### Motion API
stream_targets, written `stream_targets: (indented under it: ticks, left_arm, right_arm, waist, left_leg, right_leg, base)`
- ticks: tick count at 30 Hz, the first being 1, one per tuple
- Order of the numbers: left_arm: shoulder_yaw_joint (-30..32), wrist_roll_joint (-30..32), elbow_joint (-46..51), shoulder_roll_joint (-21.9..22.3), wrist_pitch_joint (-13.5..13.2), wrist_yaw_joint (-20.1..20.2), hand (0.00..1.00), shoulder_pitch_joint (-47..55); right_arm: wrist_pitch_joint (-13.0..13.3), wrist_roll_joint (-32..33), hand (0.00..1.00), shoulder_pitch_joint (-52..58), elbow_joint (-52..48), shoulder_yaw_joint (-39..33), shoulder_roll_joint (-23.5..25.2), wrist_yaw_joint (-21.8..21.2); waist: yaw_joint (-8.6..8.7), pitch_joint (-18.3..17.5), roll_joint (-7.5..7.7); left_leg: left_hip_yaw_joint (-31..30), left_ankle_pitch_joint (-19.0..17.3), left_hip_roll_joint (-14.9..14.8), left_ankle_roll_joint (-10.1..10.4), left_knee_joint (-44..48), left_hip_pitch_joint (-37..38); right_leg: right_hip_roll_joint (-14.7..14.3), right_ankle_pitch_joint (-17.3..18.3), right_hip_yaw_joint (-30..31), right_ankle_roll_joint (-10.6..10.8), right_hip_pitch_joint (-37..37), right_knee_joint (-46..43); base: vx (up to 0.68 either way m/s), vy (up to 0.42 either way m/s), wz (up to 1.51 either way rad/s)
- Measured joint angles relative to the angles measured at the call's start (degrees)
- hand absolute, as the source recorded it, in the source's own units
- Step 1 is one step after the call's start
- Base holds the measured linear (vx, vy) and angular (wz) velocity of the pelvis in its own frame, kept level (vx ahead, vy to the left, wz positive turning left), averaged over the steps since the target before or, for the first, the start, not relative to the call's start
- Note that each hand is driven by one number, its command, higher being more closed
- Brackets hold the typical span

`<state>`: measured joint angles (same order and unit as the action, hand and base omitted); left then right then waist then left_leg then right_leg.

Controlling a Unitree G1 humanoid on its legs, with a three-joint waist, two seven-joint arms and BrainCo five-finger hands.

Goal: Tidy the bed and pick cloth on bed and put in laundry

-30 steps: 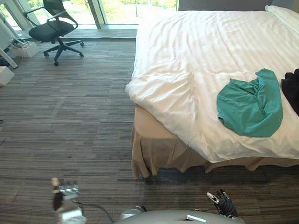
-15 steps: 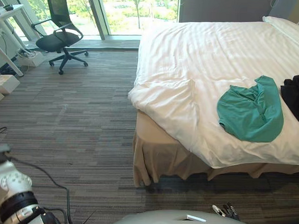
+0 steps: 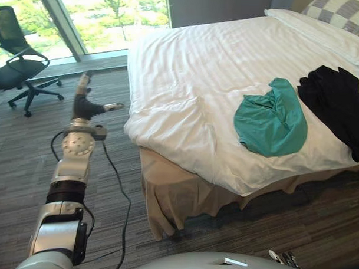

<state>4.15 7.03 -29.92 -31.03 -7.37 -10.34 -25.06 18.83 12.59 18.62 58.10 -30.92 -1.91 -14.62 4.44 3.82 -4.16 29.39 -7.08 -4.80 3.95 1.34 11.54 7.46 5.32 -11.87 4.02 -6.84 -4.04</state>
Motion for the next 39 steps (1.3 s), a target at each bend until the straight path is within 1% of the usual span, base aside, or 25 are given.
stream_targets:
  ticks: [2, 3, 4, 5, 6, 8, 9, 10, 12, 14, 15, 16, 18, 20, 24, 27, 29, 30, 32, 34, 35, 36, 37, 38, 39]
  left_arm:
    - [-2.31, 3.21, -3.48, 0.18, 3.80, -1.37, 0.00, -2.89]
    - [-2.77, 3.76, -4.14, 0.24, 4.72, -1.45, 0.00, -3.10]
    - [-3.34, 5.10, -5.26, 0.33, 6.41, -1.70, 0.00, -3.13]
    - [-4.01, 6.23, -5.70, 0.77, 8.12, -2.31, 0.00, -3.13]
    - [-4.15, 6.39, -5.76, 1.17, 8.72, -2.63, 0.00, -3.13]
    - [-5.08, 8.19, -5.78, 2.74, 11.49, -3.95, 0.00, -3.13]
    - [-5.10, 8.24, -5.78, 3.22, 12.40, -4.10, 0.00, -3.14]
    - [-5.22, 8.30, -5.78, 4.18, 14.16, -4.79, 0.00, -3.17]
    - [-5.83, 8.33, -5.79, 5.45, 16.13, -6.00, 0.00, -4.01]
    - [-7.56, 8.33, -5.80, 5.79, 17.36, -6.53, 0.00, -6.54]
    - [-8.21, 8.31, -5.80, 5.83, 18.12, -8.13, 0.00, -9.64]
    - [-8.22, 8.29, -5.79, 5.83, 18.36, -8.95, 0.00, -11.55]
    - [-8.21, 8.27, -5.76, 5.79, 18.55, -10.36, 0.00, -14.15]
    - [-8.12, 8.27, -5.69, 5.75, 19.88, -11.17, 0.00, -17.34]
    - [-7.86, 8.24, -5.44, 5.83, 22.29, -11.23, 0.00, -21.41]
    - [-5.64, 8.28, -3.55, 5.72, 24.71, -12.02, 0.00, -25.00]
    - [-4.53, 8.32, -2.29, 5.65, 26.29, -12.64, 0.00, -27.63]
    - [-4.08, 8.40, -2.28, 5.64, 27.11, -12.70, 1.00, -28.79]
    - [-3.44, 9.83, -2.10, 5.63, 27.86, -12.78, 1.00, -30.15]
    - [-2.66, 11.37, -0.77, 5.47, 28.68, -12.17, 1.00, -31.19]
    - [-2.38, 13.25, -0.41, 5.19, 29.06, -11.67, 1.00, -32.96]
    - [-2.40, 15.76, -0.01, 4.55, 29.58, -10.21, 1.00, -34.59]
    - [-2.42, 16.98, 0.46, 3.99, 29.64, -9.18, 1.00, -34.94]
    - [-2.46, 18.57, 1.13, 2.59, 29.53, -6.89, 1.00, -35.41]
    - [-2.50, 19.08, 1.48, 1.37, 28.66, -4.93, 1.00, -35.72]
  right_arm:
    - [-0.72, 0.00, 0.00, -0.75, 0.27, -0.46, -0.57, -0.42]
    - [-0.91, 0.00, 0.00, -0.80, 0.26, -0.70, -0.67, -0.53]
    - [-1.09, -0.02, 0.00, -0.83, 0.23, -0.98, -0.87, -0.82]
    - [-1.22, -0.14, 0.00, -0.81, 0.19, -1.94, -1.13, -1.07]
    - [-1.29, -0.26, 0.00, -0.84, 0.13, -2.42, -1.39, -1.08]
    - [-1.64, -0.54, 0.00, -0.97, -0.03, -3.39, -3.09, -1.46]
    - [-1.70, -0.60, 0.00, -0.99, -0.25, -3.53, -3.51, -1.50]
    - [-1.89, -0.94, 0.00, -1.16, -0.39, -3.91, -4.08, -1.55]
    - [-2.75, -2.08, 0.00, -2.41, -0.77, -4.39, -4.25, -1.55]
    - [-3.46, -2.51, 0.00, -5.01, -1.05, -4.28, -4.06, -2.03]
    - [-3.71, -2.48, 0.00, -7.14, -2.23, -4.29, -3.61, -2.75]
    - [-3.80, -2.43, 0.00, -8.15, -3.48, -4.29, -3.52, -3.15]
    - [-3.72, -2.05, 0.00, -9.42, -5.34, -4.37, -3.74, -3.66]
    - [-3.63, -0.53, 0.00, -11.59, -7.34, -4.43, -4.79, -3.85]
    - [-3.70, 1.46, 0.00, -14.52, -8.75, -4.39, -5.73, -4.33]
    - [-3.72, 2.67, 0.00, -17.62, -10.35, -4.33, -5.78, -5.44]
    - [-3.80, 3.90, 0.00, -19.74, -12.17, -4.27, -5.81, -6.34]
    - [-3.84, 4.91, 0.00, -20.75, -12.66, -4.27, -5.85, -6.93]
    - [-3.89, 6.60, 0.00, -21.27, -13.86, -4.23, -5.90, -7.65]
    - [-3.90, 8.60, 0.00, -21.52, -14.41, -4.15, -6.03, -8.14]
    - [-3.98, 10.13, 0.00, -22.36, -14.43, -4.18, -6.04, -8.53]
    - [-4.16, 11.28, 0.00, -23.32, -14.44, -4.15, -6.11, -8.92]
    - [-4.17, 11.62, 0.00, -23.65, -14.53, -4.04, -6.12, -9.12]
    - [-4.16, 12.11, 0.00, -23.95, -14.66, -3.37, -6.27, -9.83]
    - [-4.18, 13.28, 0.00, -23.92, -14.65, -2.30, -6.61, -10.68]
  waist:
    - [1.52, 1.68, -0.56]
    - [1.87, 1.88, -0.68]
    - [2.68, 2.04, -0.76]
    - [2.73, 2.35, -1.16]
    - [2.91, 2.58, -1.48]
    - [3.74, 3.38, -2.92]
    - [4.01, 3.73, -3.27]
    - [4.22, 3.99, -3.61]
    - [4.36, 4.72, -3.23]
    - [4.39, 5.43, -2.95]
    - [4.39, 7.09, -2.79]
    - [4.36, 8.67, -2.18]
    - [4.17, 10.02, -1.48]
    - [4.28, 11.77, -0.68]
    - [5.19, 14.52, -0.30]
    - [5.13, 17.06, 0.02]
    - [5.07, 19.52, 0.14]
    - [5.07, 20.95, 0.58]
    - [5.36, 22.33, 1.13]
    - [5.27, 22.41, 1.22]
    - [5.37, 23.76, 1.63]
    - [5.37, 25.19, 1.96]
    - [5.37, 25.19, 1.95]
    - [5.46, 25.31, 2.00]
    - [5.46, 25.55, 2.19]
  left_leg:
    - [-0.01, 0.04, 0.28, -0.08, 0.12, -1.10]
    - [0.02, 0.05, 0.33, -0.09, 0.28, -1.24]
    - [0.09, 0.09, 0.42, -0.14, 1.12, -1.77]
    - [0.33, 0.10, 0.37, -0.17, 1.40, -1.78]
    - [0.57, 0.10, 0.37, -0.17, 1.51, -1.82]
    - [1.29, 0.34, 0.84, -0.51, 1.73, -2.61]
    - [1.39, 0.42, 0.97, -0.61, 1.70, -2.74]
    - [1.57, 0.47, 1.39, -0.70, 1.72, -3.23]
    - [2.47, 0.47, 1.62, -0.74, 1.96, -4.86]
    - [3.34, 0.17, 1.26, -1.12, 3.31, -8.28]
    - [3.98, 0.09, 0.69, -1.21, 4.61, -10.41]
    - [4.58, -0.09, 0.21, -1.24, 5.50, -11.42]
    - [5.25, -0.55, -0.76, -1.33, 7.42, -13.85]
    - [6.86, -0.82, -1.42, -1.38, 9.26, -16.92]
    - [9.66, -1.27, -2.45, -1.81, 12.84, -19.70]
    - [10.90, -2.17, -4.11, -2.20, 16.85, -23.71]
    - [10.84, -3.57, -6.21, -2.54, 20.59, -27.61]
    - [10.76, -3.79, -6.96, -2.73, 22.43, -29.12]
    - [10.49, -4.62, -8.33, -3.09, 25.44, -31.97]
    - [9.87, -6.07, -9.54, -3.47, 27.98, -35.20]
    - [9.28, -6.52, -10.16, -3.83, 29.85, -36.82]
    - [8.96, -7.05, -10.68, -4.14, 31.25, -37.75]
    - [8.79, -7.49, -11.03, -4.26, 31.93, -38.67]
    - [8.12, -8.44, -11.27, -4.45, 33.00, -39.92]
    - [7.66, -8.91, -11.40, -4.67, 33.83, -40.78]
  right_leg:
    - [0.20, 0.02, 0.23, 0.02, 1.83, -0.96]
    - [0.20, 0.06, 0.49, -0.01, 2.10, -1.19]
    - [0.31, 0.16, 1.14, -0.11, 2.73, -1.76]
    - [0.28, 0.44, 1.95, -0.27, 3.47, -2.60]
    - [0.32, 0.63, 2.11, -0.27, 3.87, -3.17]
    - [1.05, 2.18, 3.20, 0.04, 6.56, -6.77]
    - [1.29, 2.71, 3.35, 0.05, 7.23, -7.84]
    - [2.01, 4.27, 4.18, 0.78, 9.13, -10.55]
    - [2.80, 5.94, 5.12, 0.79, 13.17, -14.78]
    - [2.85, 6.23, 6.20, 0.79, 17.64, -17.19]
    - [2.74, 5.94, 6.53, 0.81, 19.82, -18.10]
    - [2.73, 5.61, 6.86, 0.53, 20.90, -18.46]
    - [2.37, 5.09, 7.27, 0.28, 23.20, -18.81]
    - [1.92, 4.15, 8.69, -0.37, 26.75, -19.77]
    - [1.89, 3.63, 10.20, -0.93, 29.43, -20.78]
    - [1.46, 3.11, 10.93, -1.22, 32.86, -21.69]
    - [0.61, 2.48, 10.84, -1.46, 35.65, -22.16]
    - [0.54, 2.45, 10.69, -1.45, 36.68, -22.71]
    - [0.23, 2.45, 10.52, -1.46, 38.89, -23.79]
    - [-0.34, 2.46, 10.49, -1.48, 41.79, -25.16]
    - [-0.39, 2.48, 10.46, -1.51, 42.97, -26.30]
    - [-0.40, 2.54, 10.41, -1.58, 43.70, -27.14]
    - [-0.48, 2.59, 10.35, -1.62, 44.50, -27.57]
    - [-0.48, 2.72, 10.28, -1.71, 45.78, -28.71]
    - [-0.37, 2.80, 10.23, -1.67, 46.55, -29.56]
  base:
    - [-0.10, 0.000, -0.13]
    - [-0.11, -0.006, -0.14]
    - [-0.08, -0.010, -0.21]
    - [-0.08, -0.017, -0.23]
    - [-0.09, -0.032, -0.26]
    - [-0.11, -0.032, -0.13]
    - [-0.09, -0.017, -0.05]
    - [-0.08, -0.017, -0.04]
    - [-0.12, -0.051, -0.12]
    - [-0.15, -0.080, -0.11]
    - [-0.12, -0.077, -0.09]
    - [-0.13, -0.073, -0.15]
    - [-0.12, -0.056, -0.19]
    - [-0.07, -0.046, -0.24]
    - [-0.01, 0.009, -0.14]
    - [-0.04, -0.009, -0.06]
    - [-0.08, -0.026, 0.01]
    - [-0.07, -0.025, 0.05]
    - [-0.08, -0.027, 0.06]
    - [-0.06, -0.014, 0.04]
    - [-0.08, -0.003, 0.06]
    - [-0.10, -0.006, 0.05]
    - [-0.11, -0.002, 0.02]
    - [-0.11, -0.002, 0.05]
    - [-0.09, -0.002, 0.06]
